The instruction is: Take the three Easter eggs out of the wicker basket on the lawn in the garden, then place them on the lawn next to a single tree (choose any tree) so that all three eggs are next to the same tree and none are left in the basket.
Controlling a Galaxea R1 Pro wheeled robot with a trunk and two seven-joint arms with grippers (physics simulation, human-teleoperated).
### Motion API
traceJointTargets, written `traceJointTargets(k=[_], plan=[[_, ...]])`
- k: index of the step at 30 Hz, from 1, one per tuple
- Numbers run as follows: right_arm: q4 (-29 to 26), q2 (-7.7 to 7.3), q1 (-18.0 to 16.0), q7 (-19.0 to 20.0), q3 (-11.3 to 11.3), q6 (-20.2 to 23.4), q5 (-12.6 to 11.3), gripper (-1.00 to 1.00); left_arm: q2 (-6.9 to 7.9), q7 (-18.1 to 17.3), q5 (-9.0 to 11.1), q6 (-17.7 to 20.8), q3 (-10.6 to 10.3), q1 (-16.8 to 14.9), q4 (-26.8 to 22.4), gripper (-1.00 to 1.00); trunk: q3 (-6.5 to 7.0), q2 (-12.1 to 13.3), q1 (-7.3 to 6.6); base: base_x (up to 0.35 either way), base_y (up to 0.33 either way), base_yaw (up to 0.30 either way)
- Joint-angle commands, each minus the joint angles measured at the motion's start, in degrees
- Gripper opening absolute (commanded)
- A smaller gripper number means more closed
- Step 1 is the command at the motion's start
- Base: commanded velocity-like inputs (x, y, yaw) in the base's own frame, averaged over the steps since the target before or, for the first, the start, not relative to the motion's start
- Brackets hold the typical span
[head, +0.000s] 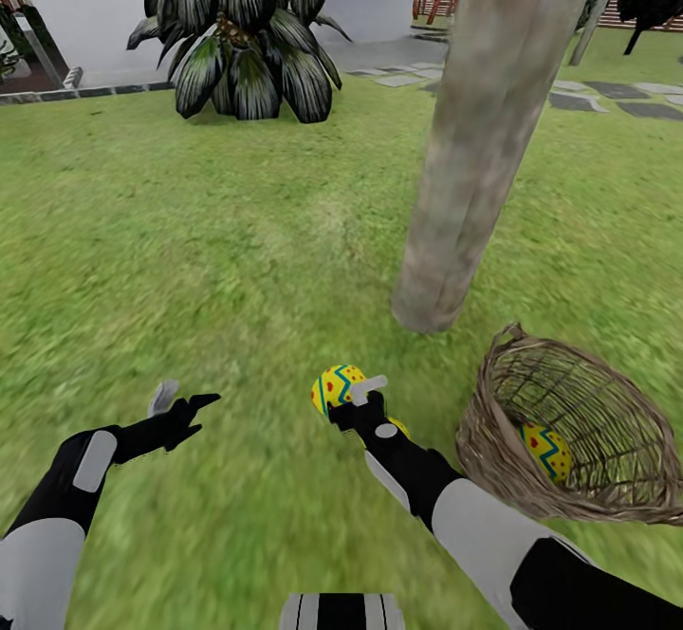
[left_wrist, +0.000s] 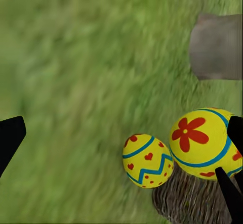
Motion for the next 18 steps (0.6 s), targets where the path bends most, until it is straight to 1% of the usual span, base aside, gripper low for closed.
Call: traceJointTargets(k=[1, 3, 8, 18], plan=[[0.02, 0.0, -0.08, 0.15, 0.49, 0.0, -0.38, -1.0, -0.38, -0.21, -0.1, 0.36, 0.18, -0.02, -0.01, 1.0, -0.04, -0.02, 0.02, 0.223, 0.223, 0.0], [-0.06, 0.0, -0.03, 1.33, 0.53, -0.16, -0.29, -1.0, -1.09, -0.2, -0.15, 0.41, 0.17, -0.02, -0.01, 1.0, -0.04, -0.02, 0.02, 0.079, 0.106, 0.0], [-0.22, 0.0, 0.0, 1.56, 0.68, -0.4, -0.29, -1.0, -1.08, -0.19, 0.16, 0.45, 0.25, -0.02, -0.03, 1.0, -0.11, -0.02, 0.02, 0.009, 0.013, 0.0], [-0.24, 0.0, 0.0, 1.66, 0.62, -0.47, -0.37, -1.0, -0.97, -0.19, 0.18, 0.54, 0.29, -0.02, -0.01, 1.0, -0.95, -0.02, 0.02, 0.0, 0.0, 0.0]])
